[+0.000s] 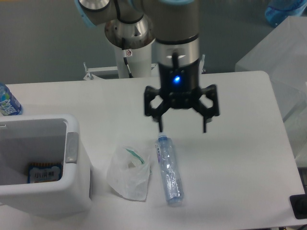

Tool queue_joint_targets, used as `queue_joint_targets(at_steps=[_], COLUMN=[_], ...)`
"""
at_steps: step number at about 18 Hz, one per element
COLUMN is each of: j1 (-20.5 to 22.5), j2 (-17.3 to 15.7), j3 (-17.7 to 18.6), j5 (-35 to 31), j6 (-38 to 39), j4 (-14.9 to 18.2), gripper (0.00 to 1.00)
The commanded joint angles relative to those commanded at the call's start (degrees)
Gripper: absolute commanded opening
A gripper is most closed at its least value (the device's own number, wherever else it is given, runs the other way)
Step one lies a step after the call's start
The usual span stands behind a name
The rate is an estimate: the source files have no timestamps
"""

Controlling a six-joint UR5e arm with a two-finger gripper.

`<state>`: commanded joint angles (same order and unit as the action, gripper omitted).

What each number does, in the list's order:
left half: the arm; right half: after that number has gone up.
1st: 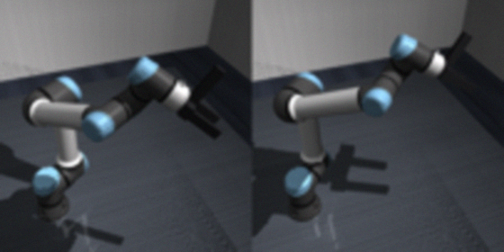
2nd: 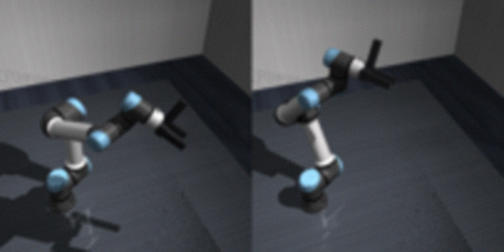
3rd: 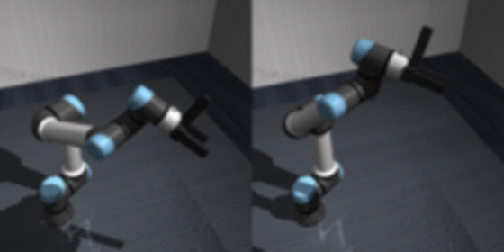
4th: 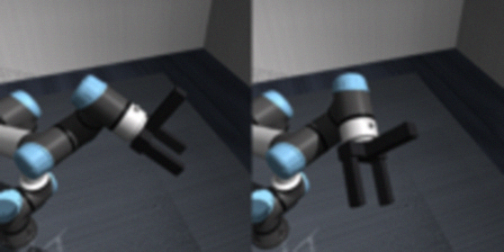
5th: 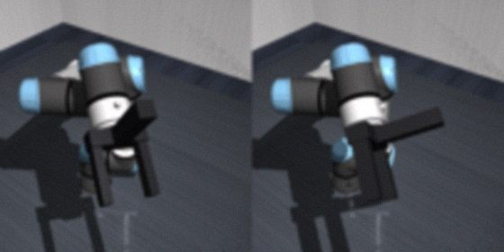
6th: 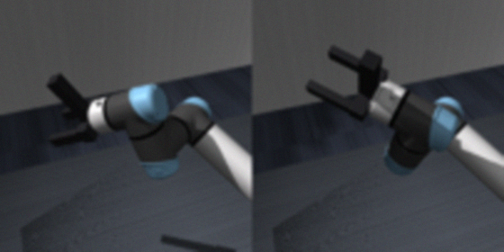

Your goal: Open the trash can

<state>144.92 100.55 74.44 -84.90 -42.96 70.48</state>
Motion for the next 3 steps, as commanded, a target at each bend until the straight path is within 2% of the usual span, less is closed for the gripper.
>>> queue_joint_targets(at_steps=[3], j1=[2.5], j2=[-1.2], j3=[1.0], j5=[-2.3], j6=[-4.1], j4=[0.6], gripper=[1.0])
